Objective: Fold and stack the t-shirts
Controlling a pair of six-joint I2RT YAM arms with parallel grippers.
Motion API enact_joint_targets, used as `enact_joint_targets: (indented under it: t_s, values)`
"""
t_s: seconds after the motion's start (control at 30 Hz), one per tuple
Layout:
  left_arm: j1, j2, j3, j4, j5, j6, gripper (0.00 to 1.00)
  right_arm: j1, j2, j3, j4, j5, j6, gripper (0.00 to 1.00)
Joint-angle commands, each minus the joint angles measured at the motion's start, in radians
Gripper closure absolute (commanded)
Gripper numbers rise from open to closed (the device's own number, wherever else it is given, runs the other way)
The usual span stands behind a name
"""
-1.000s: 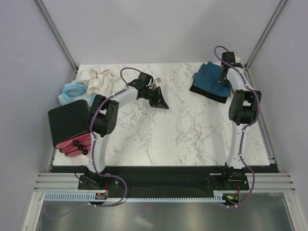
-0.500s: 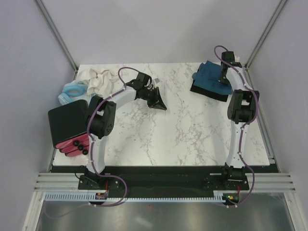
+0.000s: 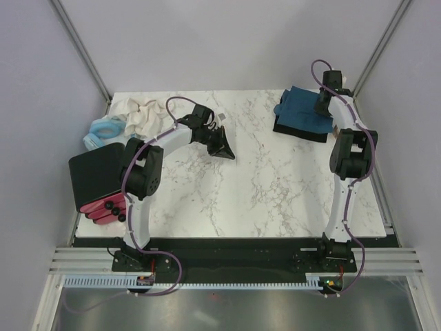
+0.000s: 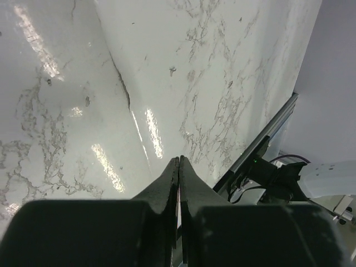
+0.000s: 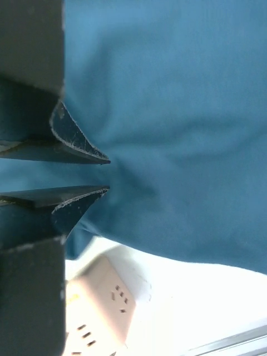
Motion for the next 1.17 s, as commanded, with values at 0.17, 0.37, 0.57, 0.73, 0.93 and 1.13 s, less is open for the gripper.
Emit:
enact_joint_targets:
  t_s: [0.17,0.37,0.57,0.73,0.93,1.13]
  values:
    - [0.034,-0.205,-0.036,-0.091,-0.179,0.026,0.76,0.009,-0.393,-0.102,0.151,-0.406,0.174,0.60]
    - [0.069,-0.492,-0.054,-0.148,-0.397,-0.021,0.69,0.079,-0.698,-0.575,0.379,-0.763,0.400,0.60]
    - [0.069,-0.660,-0.115,-0.280,-0.527,-0.030,0.65,0.289,-0.907,-0.905,0.309,-0.755,0.308,0.60]
    - [0.066,-0.739,-0.215,-0.389,-0.564,-0.059,0.66,0.381,-1.030,-1.021,0.232,-0.680,0.237,0.60]
    - [0.067,-0.968,-0.449,-0.385,-0.600,-0.099,0.64,0.493,-1.038,-1.048,0.134,-0.568,0.206,0.60]
    - [0.067,-1.072,-0.508,-0.421,-0.652,-0.119,0.66,0.565,-1.026,-1.088,0.176,-0.514,0.262,0.65]
